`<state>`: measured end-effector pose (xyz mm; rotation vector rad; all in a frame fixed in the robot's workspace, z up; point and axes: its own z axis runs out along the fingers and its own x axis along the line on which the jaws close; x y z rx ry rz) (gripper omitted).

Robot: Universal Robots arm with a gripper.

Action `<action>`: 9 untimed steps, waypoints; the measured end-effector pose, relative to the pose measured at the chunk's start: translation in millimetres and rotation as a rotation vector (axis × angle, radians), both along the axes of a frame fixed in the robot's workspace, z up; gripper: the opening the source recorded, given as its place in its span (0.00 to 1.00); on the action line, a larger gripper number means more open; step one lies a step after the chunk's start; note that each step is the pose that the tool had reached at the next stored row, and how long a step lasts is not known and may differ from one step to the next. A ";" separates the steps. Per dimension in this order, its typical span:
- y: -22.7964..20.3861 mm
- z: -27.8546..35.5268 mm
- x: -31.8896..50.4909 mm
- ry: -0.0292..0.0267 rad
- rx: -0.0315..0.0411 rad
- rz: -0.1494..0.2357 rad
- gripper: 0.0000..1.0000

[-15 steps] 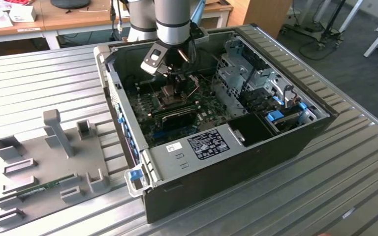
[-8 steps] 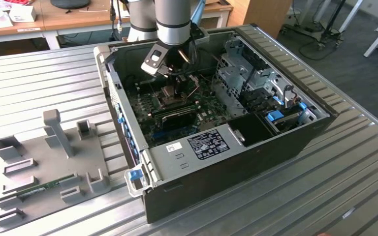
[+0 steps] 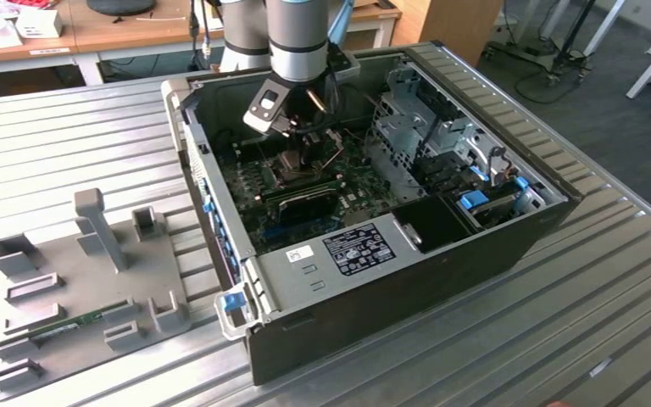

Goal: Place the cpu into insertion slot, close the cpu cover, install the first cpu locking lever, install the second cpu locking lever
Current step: 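Place the cpu into insertion slot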

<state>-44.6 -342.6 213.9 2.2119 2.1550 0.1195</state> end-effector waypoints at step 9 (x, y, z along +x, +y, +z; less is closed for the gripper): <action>0.0 -6.6 -1.4 0.0001 0.0001 0.000 0.55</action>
